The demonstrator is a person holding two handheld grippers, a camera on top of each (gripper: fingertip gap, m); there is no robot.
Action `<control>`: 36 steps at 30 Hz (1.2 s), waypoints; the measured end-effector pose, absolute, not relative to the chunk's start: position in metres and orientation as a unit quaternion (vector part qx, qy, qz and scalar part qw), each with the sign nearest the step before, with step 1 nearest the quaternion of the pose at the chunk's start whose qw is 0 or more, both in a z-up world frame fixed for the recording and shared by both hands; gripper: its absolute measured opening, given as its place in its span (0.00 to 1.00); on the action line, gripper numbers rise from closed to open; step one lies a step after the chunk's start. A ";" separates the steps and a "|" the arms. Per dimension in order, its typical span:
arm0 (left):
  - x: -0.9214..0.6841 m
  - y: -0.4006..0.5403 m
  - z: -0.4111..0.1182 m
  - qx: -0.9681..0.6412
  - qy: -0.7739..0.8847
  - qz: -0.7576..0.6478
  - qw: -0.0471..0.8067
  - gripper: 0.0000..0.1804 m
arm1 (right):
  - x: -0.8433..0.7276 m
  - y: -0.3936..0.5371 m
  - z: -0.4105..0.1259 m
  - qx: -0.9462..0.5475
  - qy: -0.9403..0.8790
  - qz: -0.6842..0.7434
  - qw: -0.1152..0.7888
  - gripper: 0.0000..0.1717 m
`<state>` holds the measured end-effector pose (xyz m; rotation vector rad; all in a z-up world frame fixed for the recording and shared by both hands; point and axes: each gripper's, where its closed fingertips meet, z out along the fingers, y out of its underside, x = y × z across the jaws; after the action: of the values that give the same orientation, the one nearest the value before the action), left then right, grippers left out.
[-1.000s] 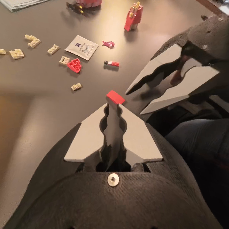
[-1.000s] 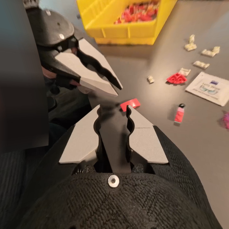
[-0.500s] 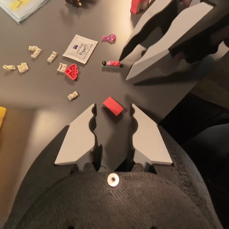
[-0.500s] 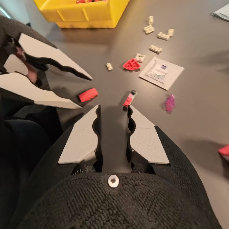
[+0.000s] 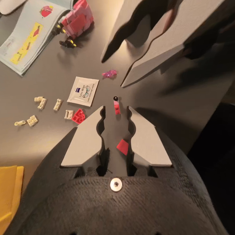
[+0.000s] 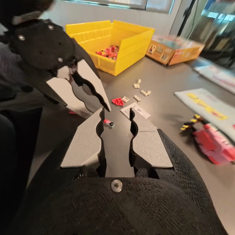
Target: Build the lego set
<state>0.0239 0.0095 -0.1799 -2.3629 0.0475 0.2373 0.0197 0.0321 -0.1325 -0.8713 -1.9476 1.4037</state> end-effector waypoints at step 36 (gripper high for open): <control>0.026 -0.003 -0.158 -0.925 -0.085 -0.050 0.367 0.27 | 0.003 0.018 -0.155 0.013 -0.743 0.080 0.664 0.03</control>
<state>0.0264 -0.0029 -0.1578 -2.3767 -0.2173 -0.1290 0.0025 0.0181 -0.1549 0.0297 -1.6794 0.1818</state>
